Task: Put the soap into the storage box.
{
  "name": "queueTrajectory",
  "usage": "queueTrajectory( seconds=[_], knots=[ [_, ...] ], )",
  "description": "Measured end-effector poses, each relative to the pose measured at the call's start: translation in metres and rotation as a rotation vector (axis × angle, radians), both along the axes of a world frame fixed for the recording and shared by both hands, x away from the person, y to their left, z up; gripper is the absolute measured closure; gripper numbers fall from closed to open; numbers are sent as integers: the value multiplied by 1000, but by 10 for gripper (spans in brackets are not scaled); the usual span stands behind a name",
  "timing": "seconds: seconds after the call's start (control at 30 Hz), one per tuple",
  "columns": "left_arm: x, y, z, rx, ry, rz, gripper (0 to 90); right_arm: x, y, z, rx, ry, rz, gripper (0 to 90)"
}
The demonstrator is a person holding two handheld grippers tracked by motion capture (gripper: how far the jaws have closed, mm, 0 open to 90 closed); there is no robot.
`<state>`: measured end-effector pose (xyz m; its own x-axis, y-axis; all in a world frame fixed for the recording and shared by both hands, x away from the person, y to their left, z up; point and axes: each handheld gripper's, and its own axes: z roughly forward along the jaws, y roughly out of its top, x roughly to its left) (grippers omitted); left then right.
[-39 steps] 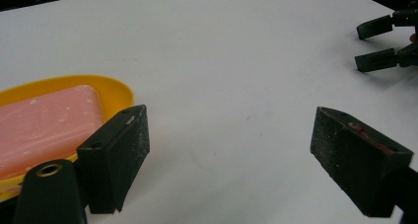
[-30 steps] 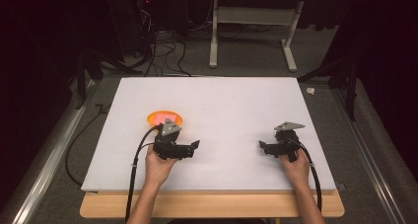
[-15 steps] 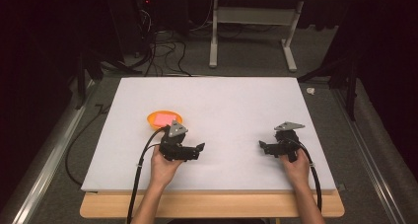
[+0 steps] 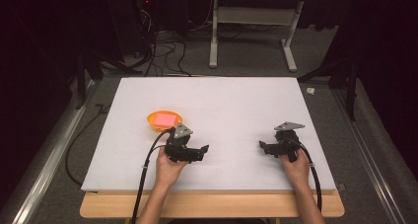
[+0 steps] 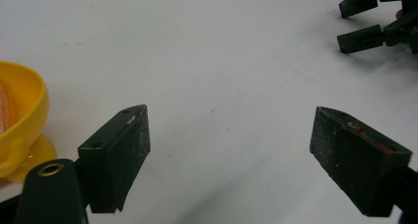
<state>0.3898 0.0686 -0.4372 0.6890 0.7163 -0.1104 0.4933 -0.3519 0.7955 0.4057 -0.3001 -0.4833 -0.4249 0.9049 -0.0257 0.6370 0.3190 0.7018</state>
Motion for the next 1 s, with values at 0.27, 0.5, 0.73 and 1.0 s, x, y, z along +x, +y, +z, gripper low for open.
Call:
queueTrajectory(
  seconds=[0.27, 0.5, 0.73, 1.0],
  knots=[
    [2, -7, -8, 21, 6, 4, 163, 0, 0, 0, 0, 0, 1, 148],
    [6, -12, -16, 33, 18, 9, 165, 0, 0, 0, 0, 0, 0, 148],
    [8, -14, -21, 41, 23, 18, 165, 0, 0, 0, 2, 1, -1, 148],
    [11, -16, -28, 63, 25, 30, 165, 0, 0, 0, 1, 1, -1, 148]
  ],
)
